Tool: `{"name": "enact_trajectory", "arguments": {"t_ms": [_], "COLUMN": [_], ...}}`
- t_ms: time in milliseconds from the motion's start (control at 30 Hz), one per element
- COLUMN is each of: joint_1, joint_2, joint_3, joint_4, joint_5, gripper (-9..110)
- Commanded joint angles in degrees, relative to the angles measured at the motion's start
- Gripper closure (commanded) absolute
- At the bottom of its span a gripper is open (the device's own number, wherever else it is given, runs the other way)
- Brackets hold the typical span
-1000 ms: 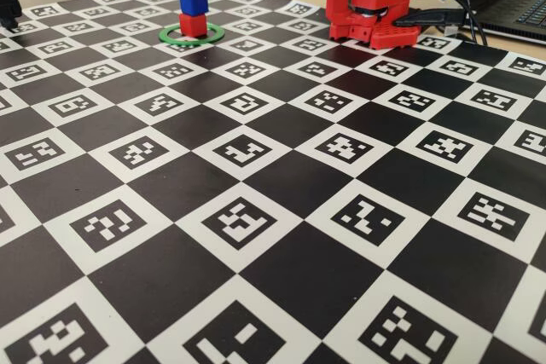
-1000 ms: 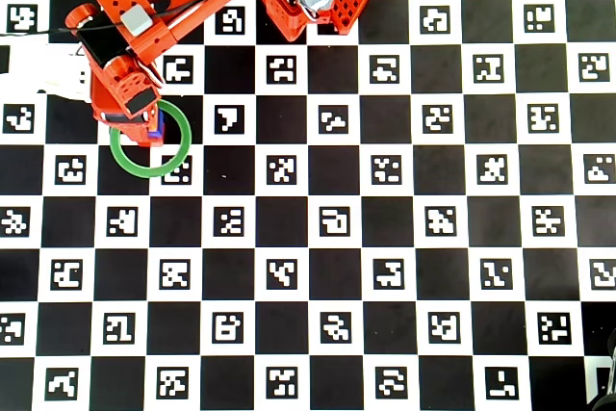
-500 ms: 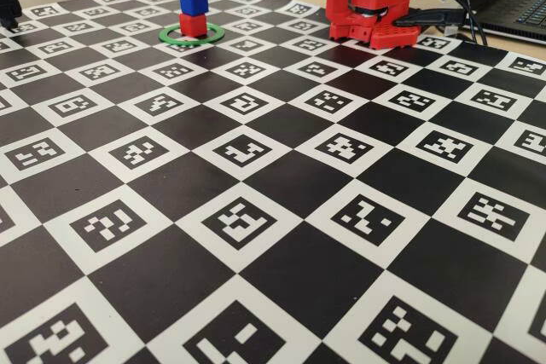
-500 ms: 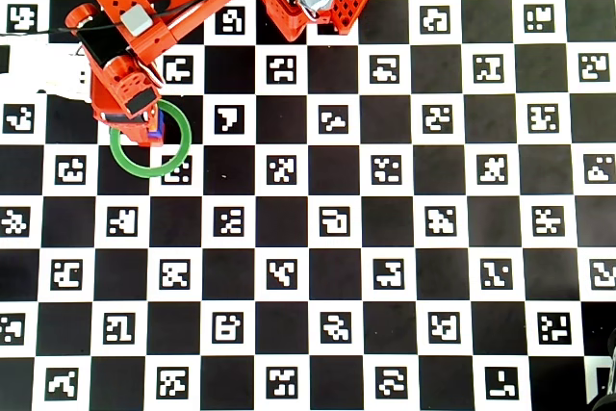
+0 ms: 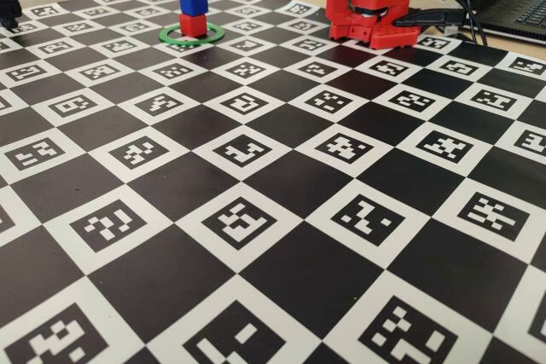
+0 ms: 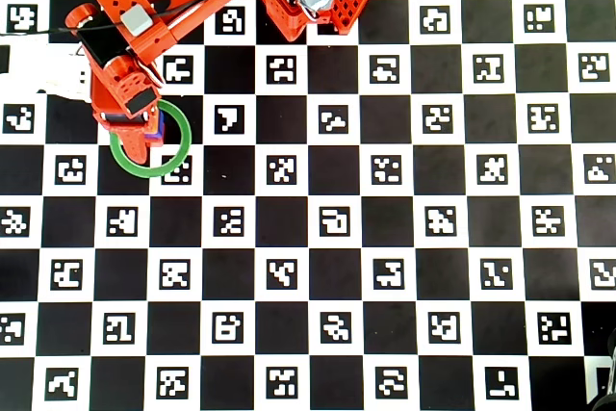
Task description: Grab the red cube then put it in the green circle then put the blue cube on top and finally the orange cube on top
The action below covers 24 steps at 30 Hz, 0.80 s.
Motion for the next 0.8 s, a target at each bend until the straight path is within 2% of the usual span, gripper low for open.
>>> {"name": "enact_trajectory", "arguments": {"t_ms": [0, 267, 767], "joint_1": [0.97, 1.05, 0.97], "joint_2": [1.49, 2.29, 8.79], "joint_3": [-0.44, -0.88, -7.47], "joint_4": [0.62, 2.81, 10.11], "joint_5": [-0.18, -0.44, 0.70], "gripper": [53, 50, 50]}}
